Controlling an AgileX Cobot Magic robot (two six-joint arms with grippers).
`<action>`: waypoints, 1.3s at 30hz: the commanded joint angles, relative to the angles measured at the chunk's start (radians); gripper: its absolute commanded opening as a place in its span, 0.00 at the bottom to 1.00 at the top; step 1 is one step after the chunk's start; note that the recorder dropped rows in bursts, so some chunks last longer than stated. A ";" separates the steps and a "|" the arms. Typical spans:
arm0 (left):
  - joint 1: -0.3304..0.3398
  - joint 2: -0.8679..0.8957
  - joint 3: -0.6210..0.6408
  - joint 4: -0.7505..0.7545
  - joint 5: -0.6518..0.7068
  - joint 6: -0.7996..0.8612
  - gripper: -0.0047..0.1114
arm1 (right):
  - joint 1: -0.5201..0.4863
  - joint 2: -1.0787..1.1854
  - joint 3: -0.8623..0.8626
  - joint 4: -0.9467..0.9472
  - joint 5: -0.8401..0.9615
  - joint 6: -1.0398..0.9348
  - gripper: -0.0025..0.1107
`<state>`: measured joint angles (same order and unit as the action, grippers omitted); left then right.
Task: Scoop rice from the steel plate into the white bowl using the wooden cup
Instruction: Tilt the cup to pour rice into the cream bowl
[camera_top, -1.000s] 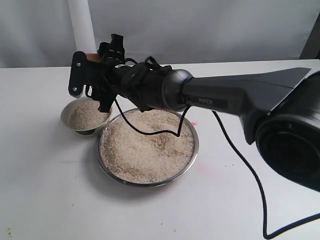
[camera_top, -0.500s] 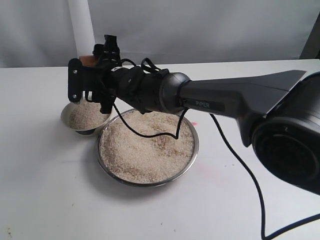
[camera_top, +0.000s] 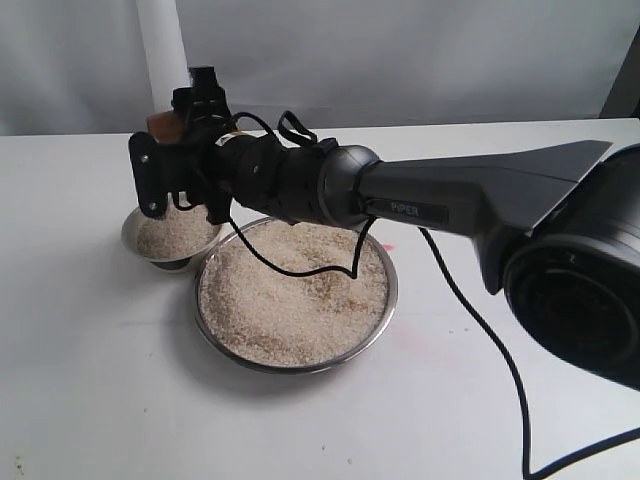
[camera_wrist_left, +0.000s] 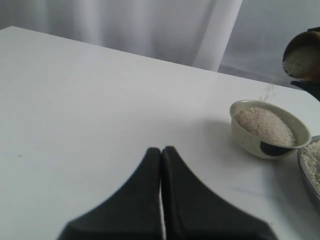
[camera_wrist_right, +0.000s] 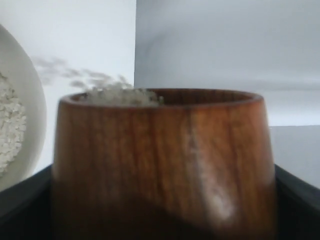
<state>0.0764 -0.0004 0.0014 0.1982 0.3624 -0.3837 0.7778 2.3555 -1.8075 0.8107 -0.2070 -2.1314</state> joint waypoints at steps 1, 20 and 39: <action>-0.006 0.000 -0.001 -0.005 -0.006 -0.005 0.04 | 0.001 -0.011 -0.005 -0.071 -0.021 -0.012 0.02; -0.006 0.000 -0.001 -0.005 -0.006 -0.005 0.04 | -0.001 -0.011 -0.005 -0.211 -0.095 -0.014 0.02; -0.006 0.000 -0.001 -0.005 -0.006 -0.005 0.04 | -0.005 -0.011 -0.005 -0.431 -0.106 -0.012 0.02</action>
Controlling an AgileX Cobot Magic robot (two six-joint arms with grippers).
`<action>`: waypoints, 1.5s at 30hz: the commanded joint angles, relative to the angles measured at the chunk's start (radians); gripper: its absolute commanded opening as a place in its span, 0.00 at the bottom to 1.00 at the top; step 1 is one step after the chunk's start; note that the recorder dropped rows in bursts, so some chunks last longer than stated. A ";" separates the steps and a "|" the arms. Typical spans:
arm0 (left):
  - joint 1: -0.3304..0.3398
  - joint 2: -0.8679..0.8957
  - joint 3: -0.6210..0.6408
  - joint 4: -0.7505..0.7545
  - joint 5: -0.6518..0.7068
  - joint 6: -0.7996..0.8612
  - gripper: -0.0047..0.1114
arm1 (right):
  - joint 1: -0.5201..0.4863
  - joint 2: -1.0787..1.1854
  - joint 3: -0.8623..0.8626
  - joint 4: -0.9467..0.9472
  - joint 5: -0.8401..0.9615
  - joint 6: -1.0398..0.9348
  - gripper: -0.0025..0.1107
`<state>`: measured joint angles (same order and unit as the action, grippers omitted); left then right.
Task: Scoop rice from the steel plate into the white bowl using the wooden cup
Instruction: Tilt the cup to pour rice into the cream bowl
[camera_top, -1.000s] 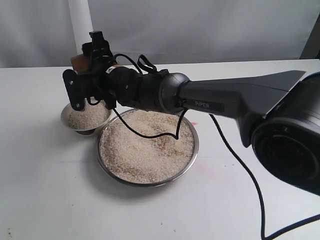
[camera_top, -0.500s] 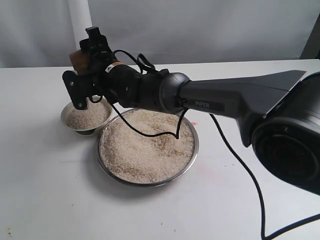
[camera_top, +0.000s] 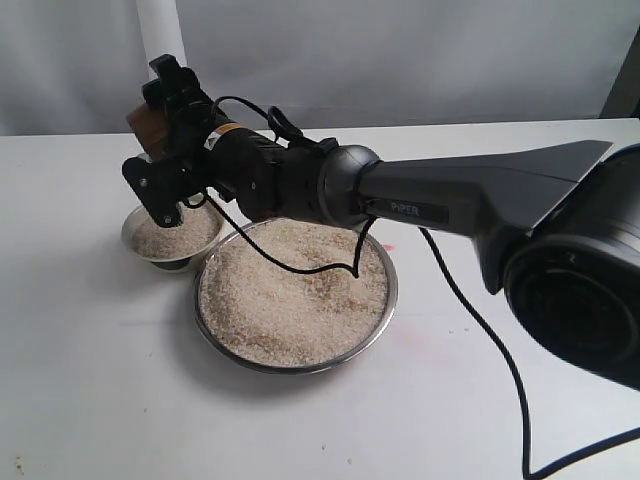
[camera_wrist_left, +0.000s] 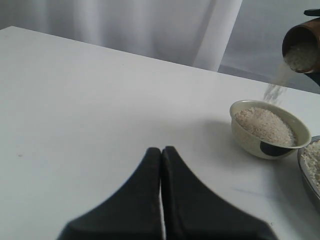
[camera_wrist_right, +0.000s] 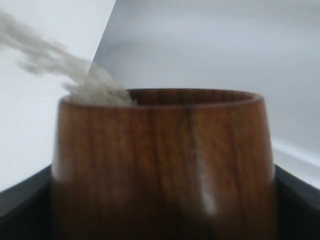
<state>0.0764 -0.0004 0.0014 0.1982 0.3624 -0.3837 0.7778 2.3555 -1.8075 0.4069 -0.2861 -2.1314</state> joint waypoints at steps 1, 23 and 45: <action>-0.006 0.000 -0.001 -0.005 -0.006 -0.005 0.04 | -0.010 -0.011 -0.005 -0.035 -0.027 -0.012 0.02; -0.006 0.000 -0.001 -0.005 -0.006 -0.005 0.04 | -0.022 -0.011 -0.005 -0.359 -0.071 -0.014 0.02; -0.006 0.000 -0.001 -0.005 -0.006 -0.005 0.04 | -0.022 -0.011 -0.005 -0.190 -0.124 0.029 0.02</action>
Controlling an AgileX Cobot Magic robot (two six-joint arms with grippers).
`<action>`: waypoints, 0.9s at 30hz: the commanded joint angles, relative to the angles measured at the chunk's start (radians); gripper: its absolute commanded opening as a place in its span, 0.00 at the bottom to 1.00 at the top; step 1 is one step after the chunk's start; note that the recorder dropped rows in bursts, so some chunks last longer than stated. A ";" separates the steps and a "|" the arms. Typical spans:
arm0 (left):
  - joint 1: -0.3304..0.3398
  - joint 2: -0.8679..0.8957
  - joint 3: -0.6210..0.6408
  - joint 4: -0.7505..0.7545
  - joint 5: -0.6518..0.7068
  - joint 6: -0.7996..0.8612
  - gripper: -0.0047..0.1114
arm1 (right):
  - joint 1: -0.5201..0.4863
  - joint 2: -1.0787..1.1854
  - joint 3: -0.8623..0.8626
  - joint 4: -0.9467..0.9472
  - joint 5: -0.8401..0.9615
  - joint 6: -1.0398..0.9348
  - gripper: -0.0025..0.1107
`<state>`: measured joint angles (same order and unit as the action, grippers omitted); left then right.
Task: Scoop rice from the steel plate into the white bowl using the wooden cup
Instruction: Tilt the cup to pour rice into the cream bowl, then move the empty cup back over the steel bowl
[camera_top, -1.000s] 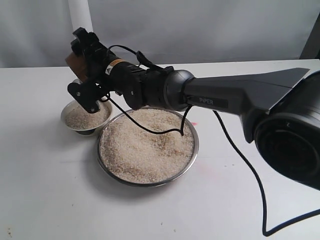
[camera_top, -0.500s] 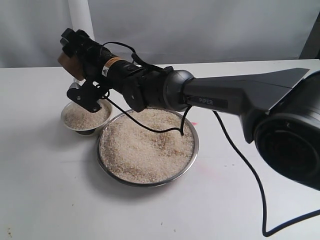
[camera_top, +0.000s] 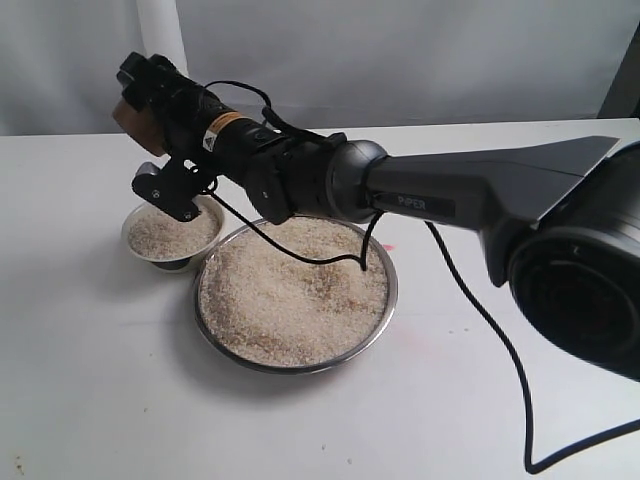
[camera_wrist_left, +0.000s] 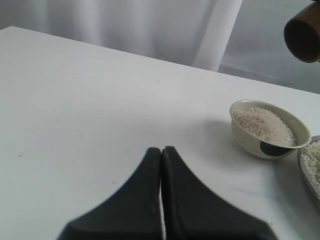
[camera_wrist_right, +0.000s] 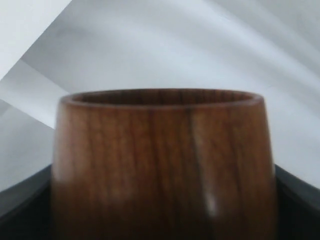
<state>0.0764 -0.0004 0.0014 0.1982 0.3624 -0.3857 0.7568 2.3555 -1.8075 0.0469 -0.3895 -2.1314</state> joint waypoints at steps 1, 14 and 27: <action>-0.006 0.000 -0.001 -0.005 -0.006 -0.004 0.04 | -0.001 -0.013 -0.005 0.232 -0.011 0.090 0.02; -0.006 0.000 -0.001 -0.005 -0.006 -0.002 0.04 | 0.001 -0.346 -0.005 -0.135 1.067 1.097 0.02; -0.006 0.000 -0.001 -0.005 -0.006 -0.004 0.04 | 0.001 -0.275 -0.003 -0.661 1.415 1.243 0.02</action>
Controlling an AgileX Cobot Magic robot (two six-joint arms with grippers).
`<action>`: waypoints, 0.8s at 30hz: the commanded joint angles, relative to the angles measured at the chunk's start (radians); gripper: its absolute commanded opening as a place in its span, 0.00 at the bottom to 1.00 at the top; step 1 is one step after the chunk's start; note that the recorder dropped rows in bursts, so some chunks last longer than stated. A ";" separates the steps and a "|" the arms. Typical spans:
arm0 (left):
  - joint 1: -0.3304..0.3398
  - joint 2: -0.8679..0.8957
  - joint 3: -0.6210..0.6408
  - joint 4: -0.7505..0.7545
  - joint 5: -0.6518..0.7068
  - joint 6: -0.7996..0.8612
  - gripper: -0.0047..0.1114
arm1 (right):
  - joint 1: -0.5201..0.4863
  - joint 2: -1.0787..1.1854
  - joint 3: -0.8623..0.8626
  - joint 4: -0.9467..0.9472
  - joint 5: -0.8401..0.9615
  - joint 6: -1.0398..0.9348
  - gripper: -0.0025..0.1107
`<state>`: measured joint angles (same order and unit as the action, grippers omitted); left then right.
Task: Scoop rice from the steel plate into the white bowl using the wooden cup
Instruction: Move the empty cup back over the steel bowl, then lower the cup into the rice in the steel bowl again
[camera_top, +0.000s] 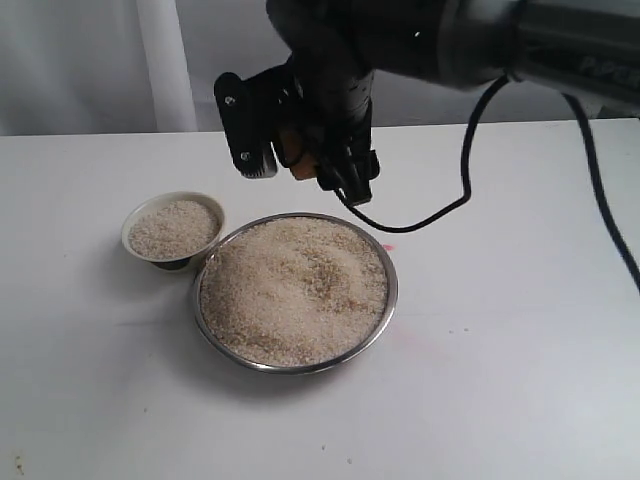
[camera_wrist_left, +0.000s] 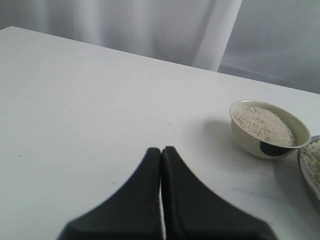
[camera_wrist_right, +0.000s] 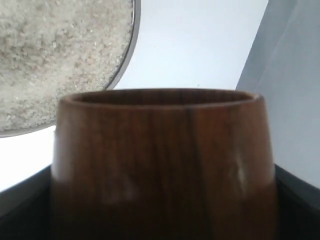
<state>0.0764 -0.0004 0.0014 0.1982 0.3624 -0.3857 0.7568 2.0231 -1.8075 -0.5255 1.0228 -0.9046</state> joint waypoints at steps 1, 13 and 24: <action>-0.006 0.000 -0.001 -0.005 -0.006 -0.004 0.04 | 0.001 0.080 -0.003 -0.118 0.003 0.017 0.02; -0.006 0.000 -0.001 -0.005 -0.006 -0.004 0.04 | 0.037 0.263 -0.003 -0.321 0.014 0.022 0.02; -0.006 0.000 -0.001 -0.005 -0.006 -0.004 0.04 | 0.071 0.319 -0.003 -0.320 0.009 0.018 0.02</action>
<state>0.0764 -0.0004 0.0014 0.1982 0.3624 -0.3857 0.8233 2.3392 -1.8075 -0.8244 1.0325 -0.8864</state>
